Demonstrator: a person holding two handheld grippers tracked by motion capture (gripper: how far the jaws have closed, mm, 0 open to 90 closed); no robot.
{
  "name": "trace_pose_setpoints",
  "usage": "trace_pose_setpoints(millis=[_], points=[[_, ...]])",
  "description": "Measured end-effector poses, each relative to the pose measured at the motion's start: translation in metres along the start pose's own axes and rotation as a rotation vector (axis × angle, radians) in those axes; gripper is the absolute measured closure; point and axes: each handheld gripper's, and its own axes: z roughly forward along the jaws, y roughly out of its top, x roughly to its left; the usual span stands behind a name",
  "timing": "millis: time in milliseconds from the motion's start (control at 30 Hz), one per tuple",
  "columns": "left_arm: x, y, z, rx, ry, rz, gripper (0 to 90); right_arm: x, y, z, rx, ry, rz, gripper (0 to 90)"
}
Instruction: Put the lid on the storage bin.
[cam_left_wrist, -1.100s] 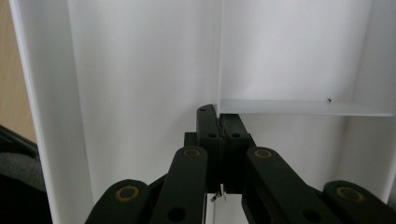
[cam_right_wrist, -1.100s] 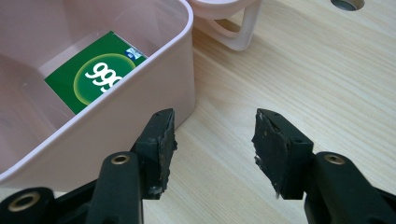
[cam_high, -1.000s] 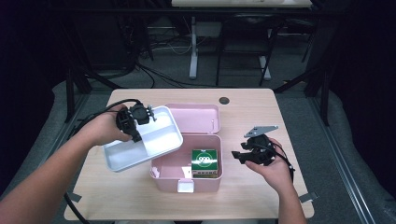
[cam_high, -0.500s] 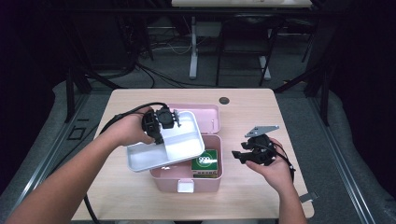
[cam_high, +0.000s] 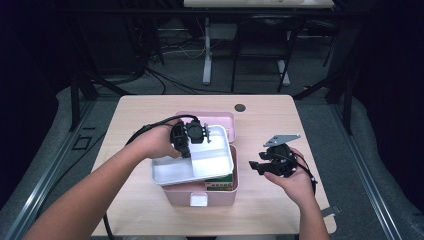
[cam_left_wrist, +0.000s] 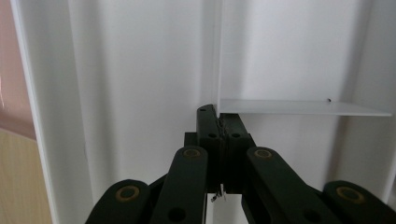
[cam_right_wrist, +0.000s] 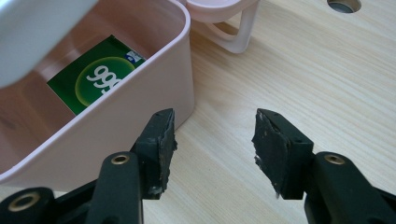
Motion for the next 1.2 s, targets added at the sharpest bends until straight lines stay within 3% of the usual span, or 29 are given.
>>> trace_pose_setpoints(millis=[433, 833, 1200], points=[[-0.007, 0.015, 0.012, 0.002, -0.015, 0.078, 89.1, -0.001, 0.000, 0.000, 0.003, 0.007, 0.004, 47.9], [-0.013, 0.019, 0.023, 0.002, -0.028, 0.135, 89.1, -0.001, -0.001, 0.001, 0.001, 0.008, 0.005, 47.8], [-0.014, 0.017, 0.037, -0.009, -0.045, 0.132, 88.7, -0.001, -0.001, 0.002, 0.003, 0.004, 0.007, 47.9]])
